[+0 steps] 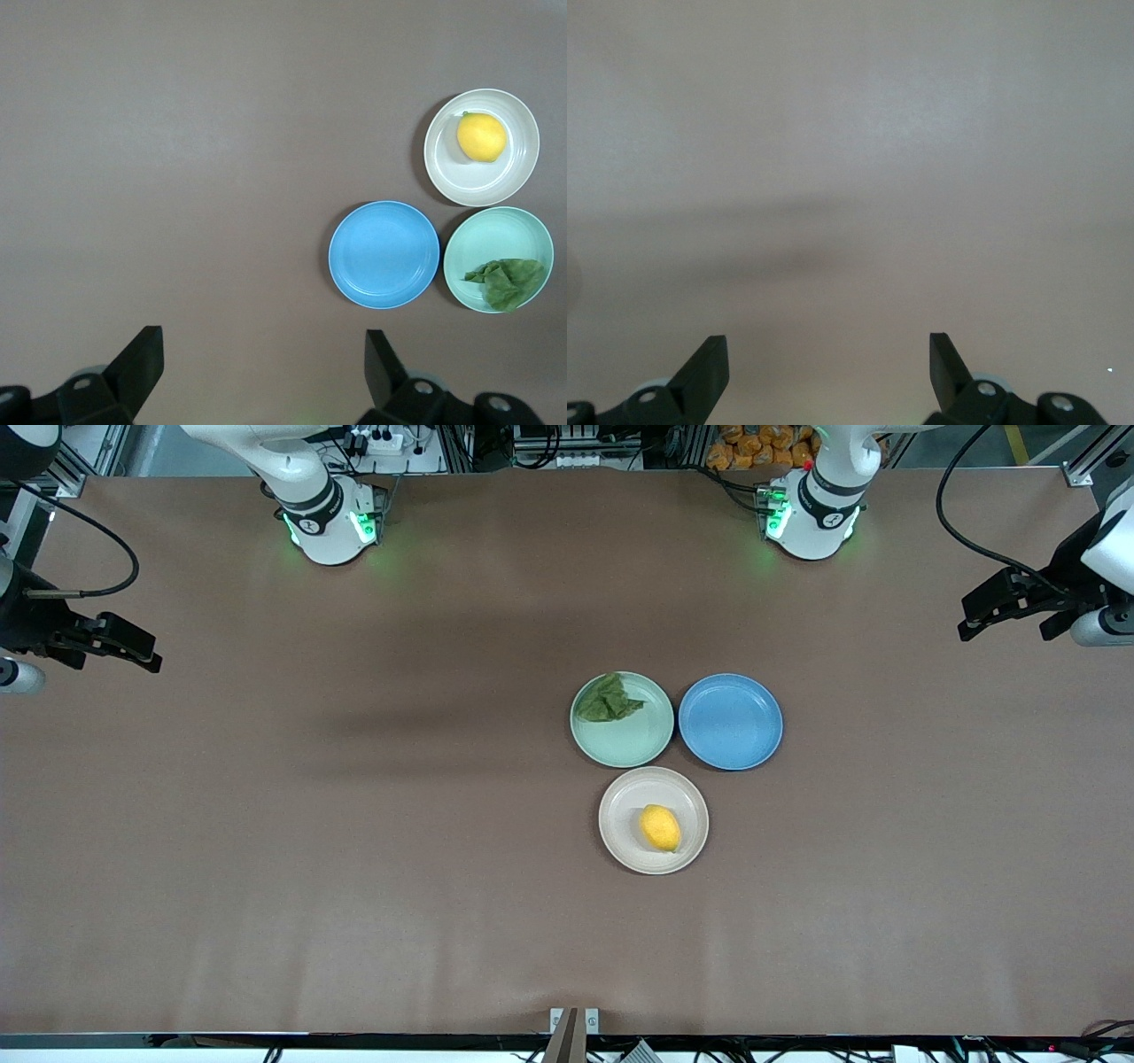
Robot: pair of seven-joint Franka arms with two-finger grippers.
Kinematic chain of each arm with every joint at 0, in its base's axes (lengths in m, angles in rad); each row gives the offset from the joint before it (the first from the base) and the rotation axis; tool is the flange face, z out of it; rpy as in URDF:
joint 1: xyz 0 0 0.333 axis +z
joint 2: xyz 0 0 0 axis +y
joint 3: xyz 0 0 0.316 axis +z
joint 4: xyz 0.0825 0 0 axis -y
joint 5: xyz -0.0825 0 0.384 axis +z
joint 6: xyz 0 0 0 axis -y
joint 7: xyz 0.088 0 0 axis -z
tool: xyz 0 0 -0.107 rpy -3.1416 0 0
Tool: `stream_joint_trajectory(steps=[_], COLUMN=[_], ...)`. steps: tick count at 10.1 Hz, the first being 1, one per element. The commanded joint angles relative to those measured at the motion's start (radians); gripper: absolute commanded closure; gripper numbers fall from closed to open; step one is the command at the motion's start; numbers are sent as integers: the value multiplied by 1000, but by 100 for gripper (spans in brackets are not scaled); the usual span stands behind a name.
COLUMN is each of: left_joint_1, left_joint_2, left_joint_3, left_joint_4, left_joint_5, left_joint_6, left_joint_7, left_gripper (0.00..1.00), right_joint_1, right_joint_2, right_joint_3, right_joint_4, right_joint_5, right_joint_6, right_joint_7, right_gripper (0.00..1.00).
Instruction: Pick lemon and lettuce from plates
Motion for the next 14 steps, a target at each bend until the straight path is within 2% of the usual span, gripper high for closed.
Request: stream_joint_trajectory(steps=[1,10,11,12,14], left_joint_1=[-18,-56,-56,-61,-101], left_joint_2=[8,91,99,140,213], left_joint_3=[0,-1,0,-1,-3], left_joint_4=[21,49,46,44,49], left_joint_5=[68,60,65,65,63], left_joint_6=[-20,-4,40,88,99], left_joint_7=[28,23,36,15,-58], left_gripper=[0,0,0,0,0], right_joint_1=[-3,0,0,0,0], right_joint_2=[-2,-2,-2,-2,-2], right_joint_3=[0,2,2,2,2], right_joint_4=[6,6,6,6,6], right_joint_5=[19,19,19,19,19], right_joint_6=[-12,-12,-12,-11,-12], right_joint_7=[-12,-11,-11,-11,-11], right_gripper=[0,0,0,0,0])
